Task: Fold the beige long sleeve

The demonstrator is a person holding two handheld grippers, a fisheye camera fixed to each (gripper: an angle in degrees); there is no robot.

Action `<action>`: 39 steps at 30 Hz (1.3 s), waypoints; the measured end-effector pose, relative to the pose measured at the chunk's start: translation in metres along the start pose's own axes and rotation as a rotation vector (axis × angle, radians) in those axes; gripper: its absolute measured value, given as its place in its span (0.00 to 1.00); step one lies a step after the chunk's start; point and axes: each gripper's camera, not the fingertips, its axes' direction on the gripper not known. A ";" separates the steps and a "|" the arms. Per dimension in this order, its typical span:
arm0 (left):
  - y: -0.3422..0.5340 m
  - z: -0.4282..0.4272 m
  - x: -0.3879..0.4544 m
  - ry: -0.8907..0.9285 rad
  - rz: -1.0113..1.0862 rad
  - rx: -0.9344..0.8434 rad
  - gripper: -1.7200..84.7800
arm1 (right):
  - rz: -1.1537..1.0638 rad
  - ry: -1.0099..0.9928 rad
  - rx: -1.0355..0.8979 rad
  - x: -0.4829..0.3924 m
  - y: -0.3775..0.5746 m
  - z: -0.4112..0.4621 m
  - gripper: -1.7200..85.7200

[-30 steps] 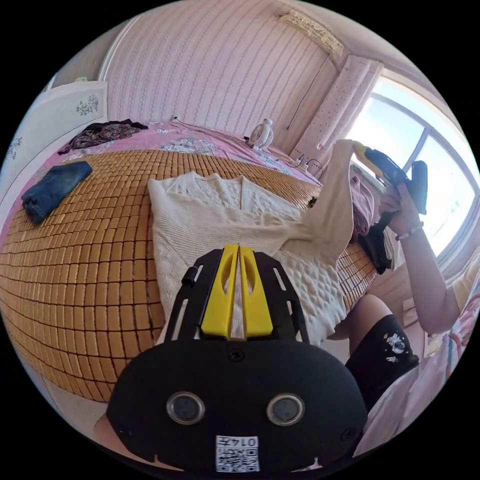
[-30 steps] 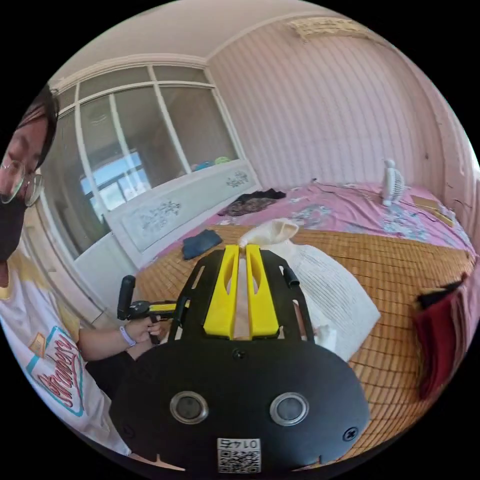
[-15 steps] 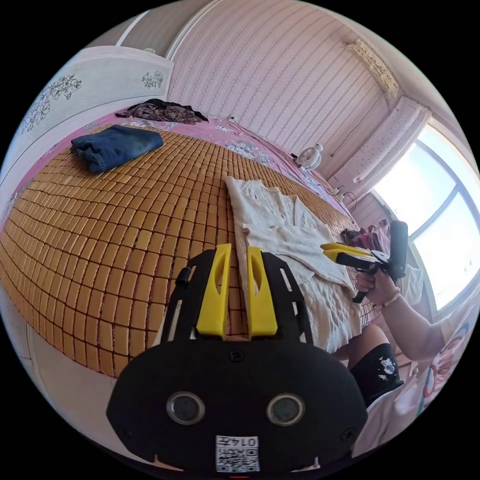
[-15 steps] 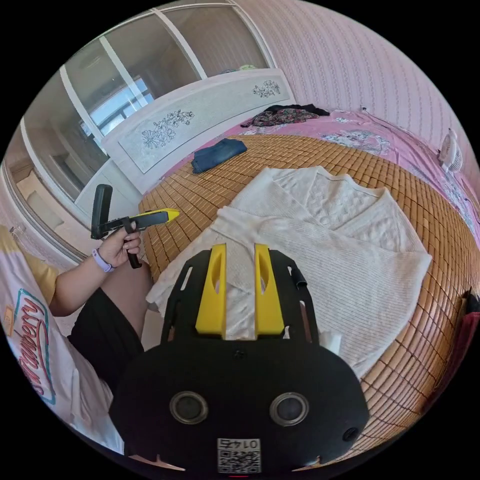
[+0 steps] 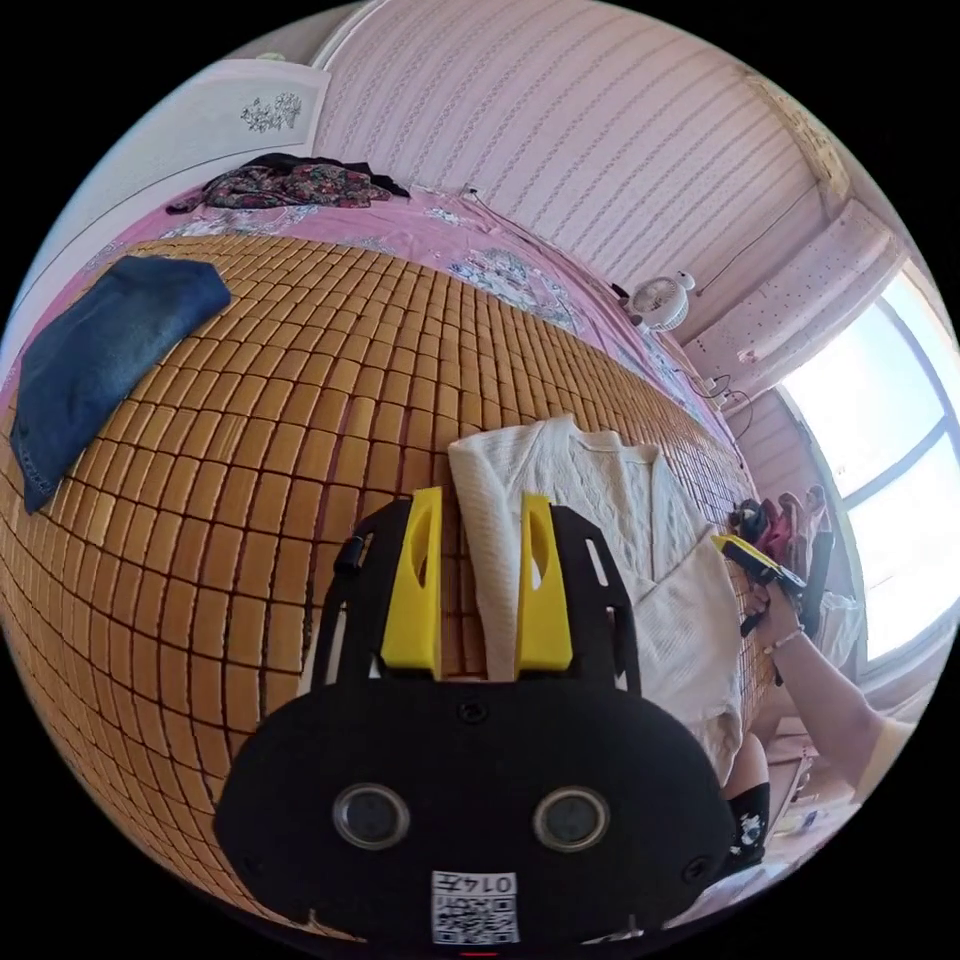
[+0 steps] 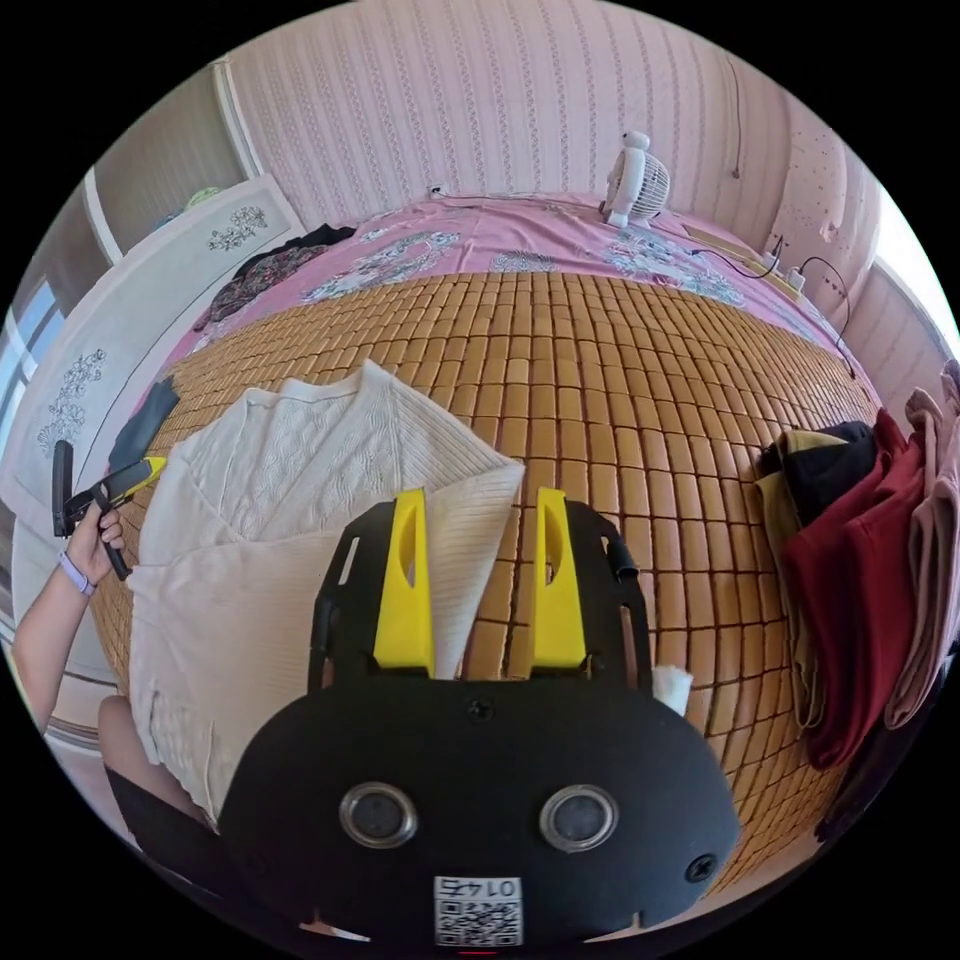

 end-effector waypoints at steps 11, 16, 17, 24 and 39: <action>-0.030 0.014 0.006 0.015 -0.012 -0.046 0.03 | -0.068 -0.079 0.007 -0.001 -0.023 -0.019 0.02; -0.018 -0.043 0.035 0.092 0.183 0.038 0.03 | -0.110 -0.258 0.200 0.010 0.002 -0.101 0.02; -0.008 -0.061 0.041 0.116 0.254 0.043 0.03 | -0.155 -0.277 0.219 0.009 0.018 -0.121 0.02; 0.132 -0.154 0.027 0.208 0.404 -0.049 0.04 | -0.400 -0.400 0.162 0.008 0.148 -0.205 0.03; 0.279 -0.120 0.106 0.115 0.404 -0.163 0.01 | -0.488 -0.211 -0.147 -0.074 0.175 -0.177 0.06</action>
